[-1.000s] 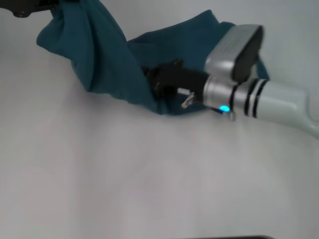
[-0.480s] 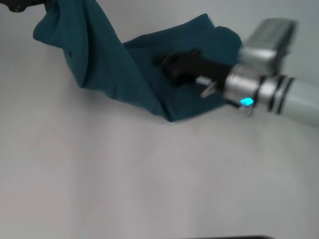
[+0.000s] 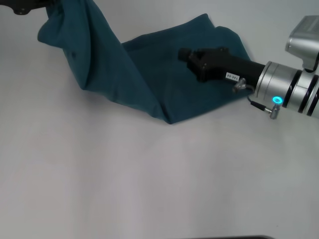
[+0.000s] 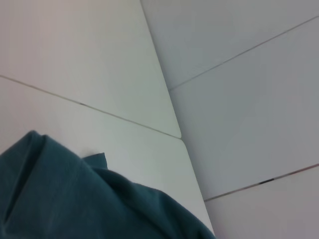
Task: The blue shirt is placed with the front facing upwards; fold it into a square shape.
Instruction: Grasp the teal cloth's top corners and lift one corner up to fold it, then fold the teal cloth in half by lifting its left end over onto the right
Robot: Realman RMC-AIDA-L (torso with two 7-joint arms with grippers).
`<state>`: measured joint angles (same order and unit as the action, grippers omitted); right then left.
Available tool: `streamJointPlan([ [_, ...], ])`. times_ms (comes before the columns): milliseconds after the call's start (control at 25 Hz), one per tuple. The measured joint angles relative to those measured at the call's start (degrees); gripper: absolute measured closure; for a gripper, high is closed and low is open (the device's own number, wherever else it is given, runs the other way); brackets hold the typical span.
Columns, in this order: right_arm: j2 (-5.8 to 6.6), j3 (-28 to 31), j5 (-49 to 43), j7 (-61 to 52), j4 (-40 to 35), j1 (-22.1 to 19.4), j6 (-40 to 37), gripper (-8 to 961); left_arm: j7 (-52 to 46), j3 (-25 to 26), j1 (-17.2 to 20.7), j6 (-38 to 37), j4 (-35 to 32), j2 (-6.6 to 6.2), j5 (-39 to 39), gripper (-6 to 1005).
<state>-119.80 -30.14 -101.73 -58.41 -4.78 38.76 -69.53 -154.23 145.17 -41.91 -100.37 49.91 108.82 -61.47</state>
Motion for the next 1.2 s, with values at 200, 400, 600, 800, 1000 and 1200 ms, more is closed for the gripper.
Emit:
streamJointPlan([
  [200,-0.56,-4.1,-0.1,-0.1,1.0,2.7,2.0,948,0.3,0.1,0.3,-0.3,0.1,0.07,-0.4,956],
  [400,-0.94,-6.4,-0.1,0.1,4.7,7.3,5.8,947,0.3,0.2,0.3,-0.4,0.5,-0.13,-0.4,956],
  [600,-1.06,-7.6,-0.1,0.3,7.1,10.3,6.0,947,0.4,-0.1,0.2,0.2,-0.3,0.02,-0.1,957],
  [800,-1.06,-8.0,-0.1,0.0,7.9,10.7,5.4,947,2.1,-0.2,0.5,-0.2,-0.6,-0.84,1.0,957],
  [1000,-0.95,-8.4,-0.1,-0.1,8.0,10.4,5.2,947,10.8,-2.1,0.6,-1.8,-0.2,-2.66,5.2,956],
  [1200,-0.82,-8.4,-0.1,-0.1,7.8,10.2,5.2,947,21.1,-4.3,-0.2,-3.5,0.9,-3.09,6.8,956],
])
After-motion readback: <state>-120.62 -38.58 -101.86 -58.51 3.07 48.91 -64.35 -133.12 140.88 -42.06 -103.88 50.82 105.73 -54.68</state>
